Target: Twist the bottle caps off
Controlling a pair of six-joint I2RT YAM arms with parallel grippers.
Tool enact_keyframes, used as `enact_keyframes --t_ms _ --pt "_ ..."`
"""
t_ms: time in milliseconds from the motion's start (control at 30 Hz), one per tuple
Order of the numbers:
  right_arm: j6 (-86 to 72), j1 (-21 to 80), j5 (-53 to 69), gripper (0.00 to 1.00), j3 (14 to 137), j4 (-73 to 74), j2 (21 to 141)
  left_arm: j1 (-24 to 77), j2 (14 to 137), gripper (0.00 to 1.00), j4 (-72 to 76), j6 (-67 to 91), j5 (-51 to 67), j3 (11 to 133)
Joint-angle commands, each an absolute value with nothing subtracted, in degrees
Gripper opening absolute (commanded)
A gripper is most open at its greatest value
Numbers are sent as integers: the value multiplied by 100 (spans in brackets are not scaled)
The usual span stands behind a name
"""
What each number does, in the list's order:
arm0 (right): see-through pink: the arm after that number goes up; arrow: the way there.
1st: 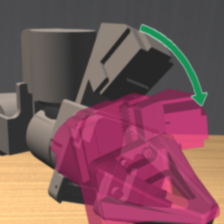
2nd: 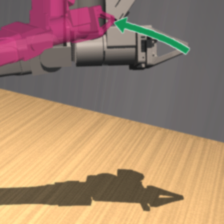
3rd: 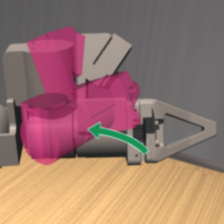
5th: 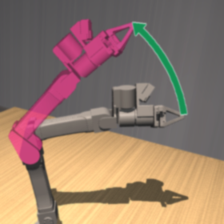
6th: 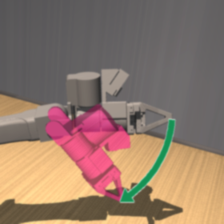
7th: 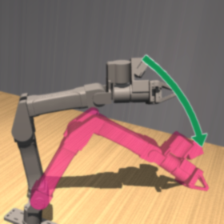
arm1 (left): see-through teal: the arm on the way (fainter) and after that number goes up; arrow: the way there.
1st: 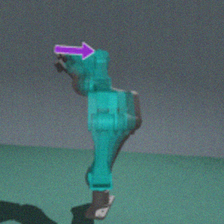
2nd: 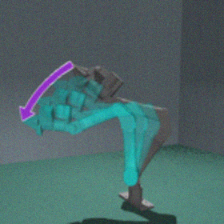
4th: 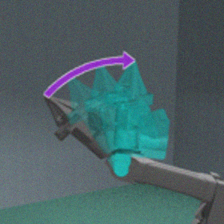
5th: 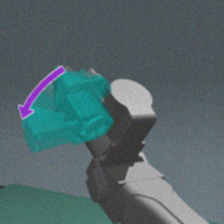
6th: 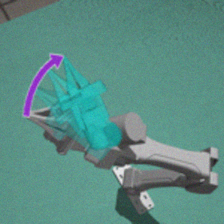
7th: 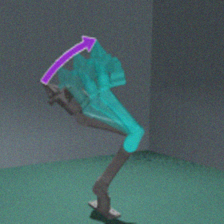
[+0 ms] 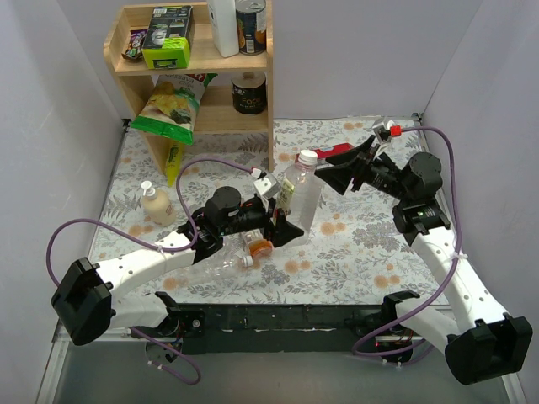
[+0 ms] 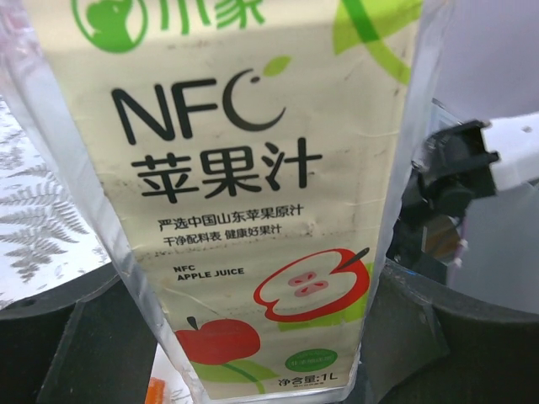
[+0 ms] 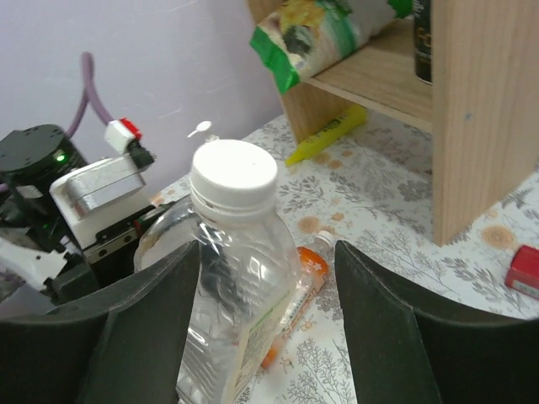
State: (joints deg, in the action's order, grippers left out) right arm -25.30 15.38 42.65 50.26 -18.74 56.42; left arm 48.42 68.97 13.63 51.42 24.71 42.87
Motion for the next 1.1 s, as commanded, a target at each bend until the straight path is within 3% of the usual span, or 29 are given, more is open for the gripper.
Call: enact_keyframes --t_ms 0,233,467,667,1067 --pt "-2566 1521 3095 72 5396 -1275 5362 4878 6741 21 1415 5062 1636 4456" --pt "-3392 1678 2374 72 5264 -1520 5124 5132 6890 19 1073 4720 1065 4579" --pt "-3077 2495 1180 82 5950 -396 5502 5431 7075 19 879 4492 608 4676" --pt "-3094 2874 519 78 6003 -211 5642 5555 7145 18 817 4359 396 4685" --pt "-3252 3015 386 73 5880 -439 5827 5634 7233 18 800 4333 316 4685"
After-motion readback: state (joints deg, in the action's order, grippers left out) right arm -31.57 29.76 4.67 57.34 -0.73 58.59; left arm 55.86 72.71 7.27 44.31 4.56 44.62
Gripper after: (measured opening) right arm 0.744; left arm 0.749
